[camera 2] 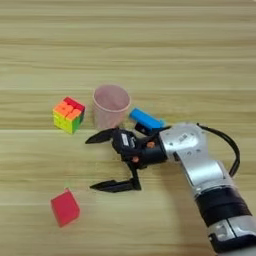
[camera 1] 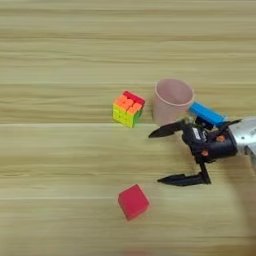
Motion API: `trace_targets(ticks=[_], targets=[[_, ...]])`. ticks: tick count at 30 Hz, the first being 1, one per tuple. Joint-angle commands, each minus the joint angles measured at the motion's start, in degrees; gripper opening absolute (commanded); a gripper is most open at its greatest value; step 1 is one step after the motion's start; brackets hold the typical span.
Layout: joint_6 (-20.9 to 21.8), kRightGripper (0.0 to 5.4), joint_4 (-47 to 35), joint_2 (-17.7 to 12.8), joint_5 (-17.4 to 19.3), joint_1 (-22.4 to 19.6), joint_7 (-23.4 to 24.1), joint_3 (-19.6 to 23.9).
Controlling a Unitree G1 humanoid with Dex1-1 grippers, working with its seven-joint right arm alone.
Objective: Move the objects on the table
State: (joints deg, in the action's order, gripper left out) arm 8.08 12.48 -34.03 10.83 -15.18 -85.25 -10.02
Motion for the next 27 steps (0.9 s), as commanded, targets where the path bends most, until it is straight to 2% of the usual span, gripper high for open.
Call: trace_targets(ticks=[1,3,8,11,17,27], targets=[[-1.1,5.37,-3.6,-3.9,3.3,-2.5,1.6,4.7],[-1.9,5.37,-4.1,-4.8,5.0,-2.2,1.1,6.5],[-6.6,5.37,-7.9,-6.4,13.7,-2.0,-0.8,12.4],[-8.7,5.37,-8.5,-6.8,16.9,-2.8,-1.0,14.9],[-9.6,5.37,-7.1,-7.0,18.4,-4.3,-0.5,17.8],[-8.3,5.37,-0.9,-8.5,16.6,-6.8,1.7,21.6]])
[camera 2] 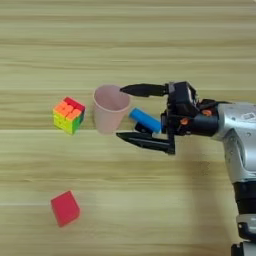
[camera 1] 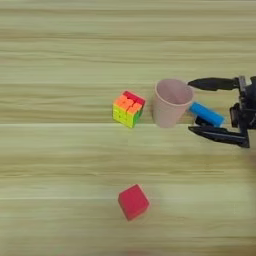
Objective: Move the objects on the table
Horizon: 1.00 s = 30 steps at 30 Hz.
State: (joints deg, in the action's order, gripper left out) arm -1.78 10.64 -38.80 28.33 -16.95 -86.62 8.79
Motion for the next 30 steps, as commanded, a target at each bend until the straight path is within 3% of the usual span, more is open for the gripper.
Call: trace_targets(ticks=[1,10,22,30], targets=[[1.8,5.37,1.7,-3.8,-1.2,-5.4,3.3,3.0],[3.8,5.37,8.5,-4.4,-4.1,-8.2,4.9,3.1],[9.6,5.37,20.5,-3.7,-12.2,-12.0,8.1,0.4],[11.5,5.37,25.5,-3.1,-14.5,-14.2,9.6,-0.5]])
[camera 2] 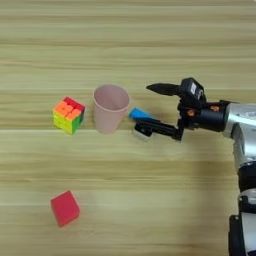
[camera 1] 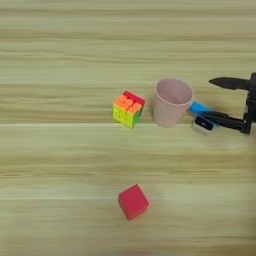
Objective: Move the objects on the table
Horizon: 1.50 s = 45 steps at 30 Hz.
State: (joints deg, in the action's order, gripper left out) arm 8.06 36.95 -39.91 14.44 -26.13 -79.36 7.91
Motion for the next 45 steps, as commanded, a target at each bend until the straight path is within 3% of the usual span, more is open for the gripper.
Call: trace_targets(ticks=[1,34,45], targets=[[1.8,5.37,-0.5,-1.8,-0.7,-5.1,2.5,0.2],[1.1,5.37,1.3,2.8,-3.7,-5.1,5.2,-3.3],[0.8,5.37,2.7,5.3,-4.7,-6.3,8.2,-4.0]])
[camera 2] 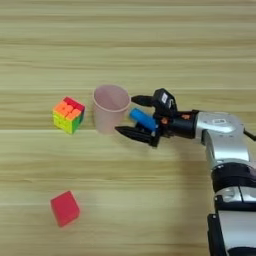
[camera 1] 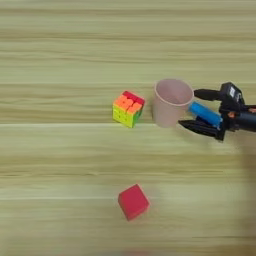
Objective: Move the objects on the table
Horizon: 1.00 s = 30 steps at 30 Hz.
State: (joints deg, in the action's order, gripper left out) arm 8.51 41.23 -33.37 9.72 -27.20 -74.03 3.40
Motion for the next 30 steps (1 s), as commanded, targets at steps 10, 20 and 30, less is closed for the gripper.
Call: trace_targets(ticks=[10,20,30], targets=[[-0.1,5.37,1.2,2.6,-0.9,-7.2,7.3,-0.1],[-0.1,5.37,0.8,4.2,-1.1,-6.9,7.9,-0.8],[-0.3,4.38,-0.8,5.0,-0.7,-6.2,7.6,-0.9]])
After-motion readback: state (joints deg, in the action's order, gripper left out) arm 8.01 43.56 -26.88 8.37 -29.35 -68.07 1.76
